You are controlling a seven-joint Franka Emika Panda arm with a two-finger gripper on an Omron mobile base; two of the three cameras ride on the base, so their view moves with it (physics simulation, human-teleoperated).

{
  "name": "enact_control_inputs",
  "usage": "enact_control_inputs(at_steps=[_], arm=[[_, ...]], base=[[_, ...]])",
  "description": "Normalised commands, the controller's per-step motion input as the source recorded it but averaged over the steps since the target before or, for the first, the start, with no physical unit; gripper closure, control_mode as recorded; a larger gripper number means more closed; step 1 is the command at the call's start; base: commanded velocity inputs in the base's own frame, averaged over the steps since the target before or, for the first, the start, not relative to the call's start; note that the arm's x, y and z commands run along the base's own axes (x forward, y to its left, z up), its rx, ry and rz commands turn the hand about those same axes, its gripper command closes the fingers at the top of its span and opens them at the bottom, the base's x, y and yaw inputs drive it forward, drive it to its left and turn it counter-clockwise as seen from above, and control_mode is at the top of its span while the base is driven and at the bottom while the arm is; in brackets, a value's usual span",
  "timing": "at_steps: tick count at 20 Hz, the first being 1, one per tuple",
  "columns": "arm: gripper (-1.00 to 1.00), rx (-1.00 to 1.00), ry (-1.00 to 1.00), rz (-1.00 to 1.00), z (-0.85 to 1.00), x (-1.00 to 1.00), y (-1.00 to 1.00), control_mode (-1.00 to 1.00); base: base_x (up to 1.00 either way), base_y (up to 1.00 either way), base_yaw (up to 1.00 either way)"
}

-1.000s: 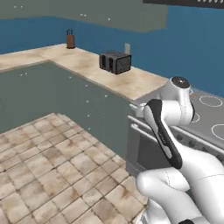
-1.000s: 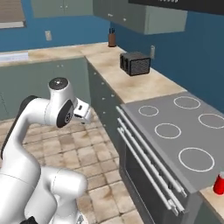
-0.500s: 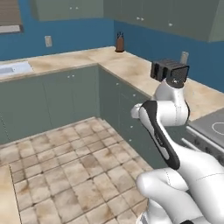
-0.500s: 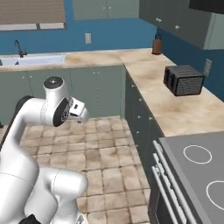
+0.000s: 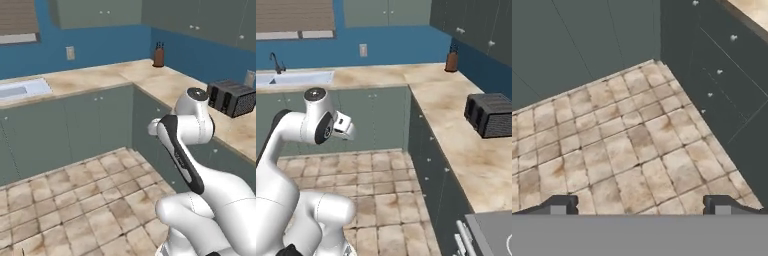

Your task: Four empty soda cans are scattered around the kitchen. Gather all the cans and cluster them next to the stove for recycling.

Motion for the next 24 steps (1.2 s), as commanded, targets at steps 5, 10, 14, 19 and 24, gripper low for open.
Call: enact_control_inputs(at_steps=[5,10,14,19,24], arm=[[-1.00,0.00,0.00,0.00,0.00,0.00,0.00,1.00],[-1.00,0.00,0.00,0.00,0.00,0.00,0.00,1.00],[-1.00,0.00,0.00,0.00,0.00,0.00,0.00,1.00],[-1.00,0.00,0.00,0.00,0.00,0.00,0.00,1.00],[-1.00,0.00,0.00,0.00,0.00,0.00,0.00,1.00]], base=[[1.00,-0.04,0.53],[1.00,-0.10,0.66],[1.00,-0.07,0.74],[0.99,-0.02,0.78],[0.97,-0.02,0.78]])
